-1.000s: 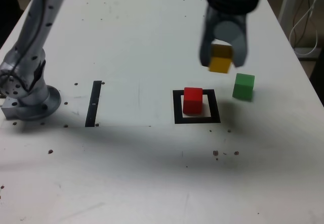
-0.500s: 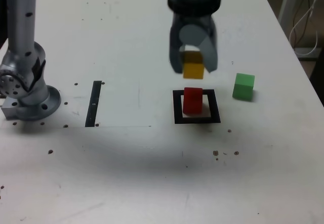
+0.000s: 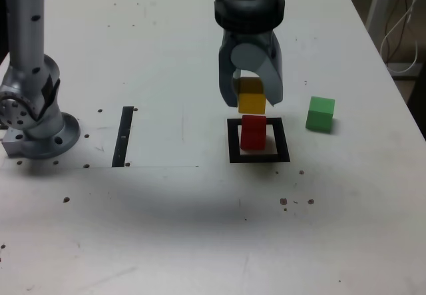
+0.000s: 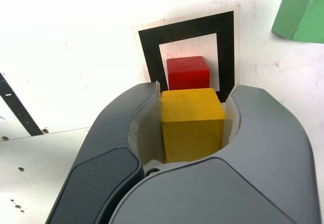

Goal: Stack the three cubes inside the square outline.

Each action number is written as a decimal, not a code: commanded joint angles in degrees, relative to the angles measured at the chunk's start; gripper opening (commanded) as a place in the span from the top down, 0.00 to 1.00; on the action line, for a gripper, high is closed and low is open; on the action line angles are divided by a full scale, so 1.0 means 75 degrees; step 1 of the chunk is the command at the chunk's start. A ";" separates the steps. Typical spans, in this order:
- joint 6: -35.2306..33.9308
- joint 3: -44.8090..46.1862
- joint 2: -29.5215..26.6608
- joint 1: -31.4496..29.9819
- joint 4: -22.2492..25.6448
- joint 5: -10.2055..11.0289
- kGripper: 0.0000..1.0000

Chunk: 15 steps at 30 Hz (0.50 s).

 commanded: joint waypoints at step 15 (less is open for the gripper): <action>0.0005 0.0119 0.0301 -0.0012 -0.0113 -0.0030 0.87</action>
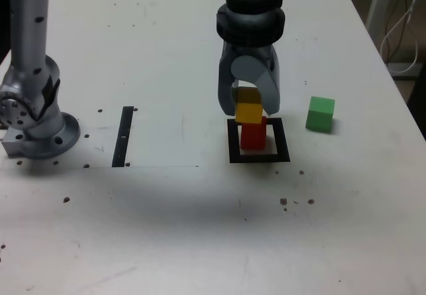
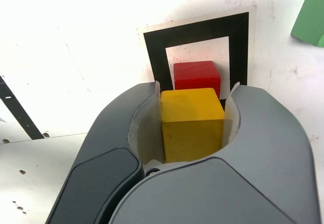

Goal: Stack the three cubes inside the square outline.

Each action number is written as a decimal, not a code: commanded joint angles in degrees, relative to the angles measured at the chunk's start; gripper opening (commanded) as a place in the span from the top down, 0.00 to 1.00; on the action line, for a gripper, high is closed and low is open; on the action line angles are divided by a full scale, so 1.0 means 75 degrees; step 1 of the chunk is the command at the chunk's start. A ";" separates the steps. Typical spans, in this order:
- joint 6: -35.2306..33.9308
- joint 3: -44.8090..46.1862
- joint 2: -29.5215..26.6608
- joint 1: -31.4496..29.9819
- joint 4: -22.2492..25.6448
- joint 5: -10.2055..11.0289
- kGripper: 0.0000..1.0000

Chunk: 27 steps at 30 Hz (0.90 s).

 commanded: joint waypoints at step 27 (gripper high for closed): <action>0.0105 -0.0012 0.0217 -0.0012 -0.0047 -0.0221 0.01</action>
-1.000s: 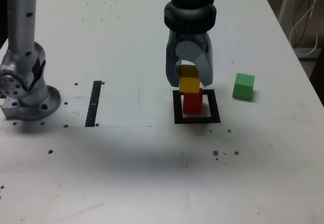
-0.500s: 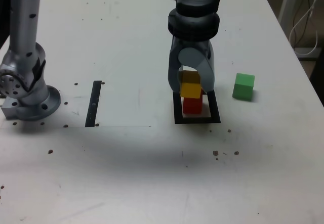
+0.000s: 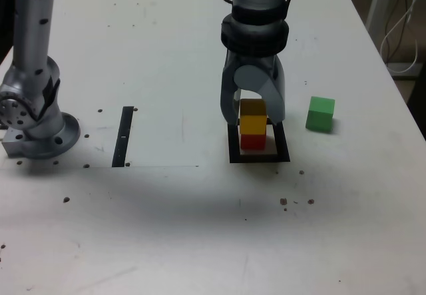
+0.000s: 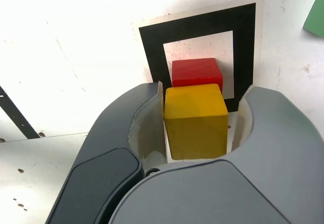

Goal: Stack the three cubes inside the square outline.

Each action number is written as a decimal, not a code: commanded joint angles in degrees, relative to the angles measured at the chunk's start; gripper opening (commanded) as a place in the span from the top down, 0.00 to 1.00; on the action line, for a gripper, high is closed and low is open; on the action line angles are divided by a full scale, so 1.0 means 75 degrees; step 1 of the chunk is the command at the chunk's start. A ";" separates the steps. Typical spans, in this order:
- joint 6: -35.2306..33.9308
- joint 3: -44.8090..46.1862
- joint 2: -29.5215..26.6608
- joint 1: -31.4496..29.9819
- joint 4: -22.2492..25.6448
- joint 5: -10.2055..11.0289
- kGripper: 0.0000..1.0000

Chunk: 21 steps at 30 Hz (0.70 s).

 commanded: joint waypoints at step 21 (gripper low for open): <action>0.0555 -0.1322 -0.0275 0.0007 0.1010 0.1309 0.01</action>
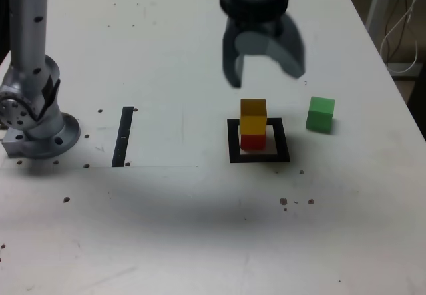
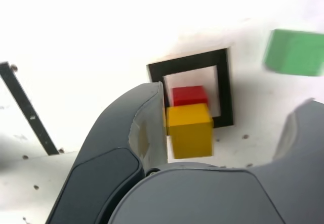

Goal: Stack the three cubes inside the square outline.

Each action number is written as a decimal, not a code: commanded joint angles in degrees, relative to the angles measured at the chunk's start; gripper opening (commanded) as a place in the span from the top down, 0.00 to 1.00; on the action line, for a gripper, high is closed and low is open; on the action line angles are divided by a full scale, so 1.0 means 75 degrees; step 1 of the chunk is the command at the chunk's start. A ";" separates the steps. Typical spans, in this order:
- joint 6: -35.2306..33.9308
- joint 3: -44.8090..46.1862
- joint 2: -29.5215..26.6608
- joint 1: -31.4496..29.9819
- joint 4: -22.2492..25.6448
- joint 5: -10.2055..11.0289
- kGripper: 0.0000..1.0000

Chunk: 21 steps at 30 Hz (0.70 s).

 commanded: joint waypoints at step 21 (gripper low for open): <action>0.2338 -0.2352 0.2031 0.0068 0.0604 -0.0108 0.03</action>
